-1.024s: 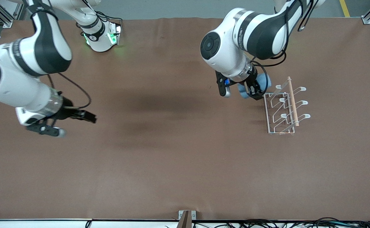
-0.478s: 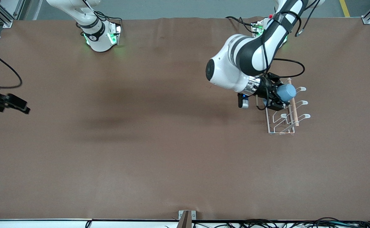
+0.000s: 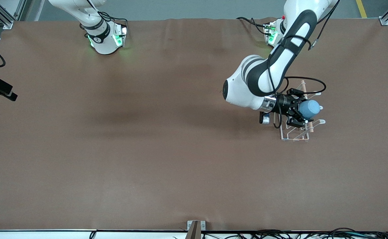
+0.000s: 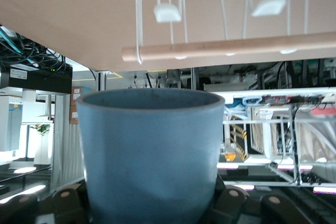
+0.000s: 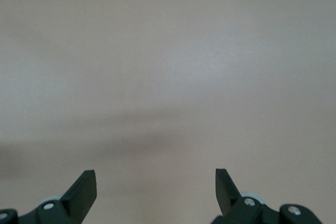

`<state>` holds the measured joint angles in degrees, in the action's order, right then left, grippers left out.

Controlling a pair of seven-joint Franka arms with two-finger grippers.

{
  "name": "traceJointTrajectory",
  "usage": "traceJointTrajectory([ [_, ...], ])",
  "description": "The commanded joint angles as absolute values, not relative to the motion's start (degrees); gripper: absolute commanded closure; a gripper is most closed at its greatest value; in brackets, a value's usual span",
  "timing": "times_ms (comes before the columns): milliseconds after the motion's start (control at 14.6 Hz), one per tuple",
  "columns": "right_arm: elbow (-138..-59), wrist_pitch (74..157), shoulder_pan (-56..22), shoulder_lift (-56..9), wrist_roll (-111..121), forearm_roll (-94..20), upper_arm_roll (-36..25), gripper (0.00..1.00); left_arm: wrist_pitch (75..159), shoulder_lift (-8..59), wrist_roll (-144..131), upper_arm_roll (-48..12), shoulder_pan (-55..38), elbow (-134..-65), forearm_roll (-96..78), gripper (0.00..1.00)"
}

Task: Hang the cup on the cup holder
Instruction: 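Lower the cup onto a holder hook with the left gripper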

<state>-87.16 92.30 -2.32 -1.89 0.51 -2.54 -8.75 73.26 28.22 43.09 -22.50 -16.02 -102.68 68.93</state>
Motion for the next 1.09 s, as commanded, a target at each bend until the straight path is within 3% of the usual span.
traceJointTrajectory([
  [0, -86.9, 91.5, -2.4, -1.9, 0.3, 0.6, -8.1, 0.00, 72.1, 31.0, 41.9, -22.5, -15.7, -102.5, 72.2, 0.97],
  [205, -86.6, 87.7, -1.6, -1.8, -0.9, 2.3, -5.7, 0.00, 70.8, 34.4, 38.7, -22.4, -15.4, -102.5, 74.2, 0.97],
  [751, -88.8, 90.9, -1.0, -0.5, -0.8, 1.6, -5.9, 0.00, 69.5, 39.6, 35.4, -21.9, -15.3, -103.1, 75.1, 0.90],
  [1024, -88.6, 90.9, 0.0, -0.6, -0.3, 1.2, -5.9, 0.00, 69.9, 39.6, 33.6, -22.0, -13.8, -102.7, 74.4, 0.41],
])
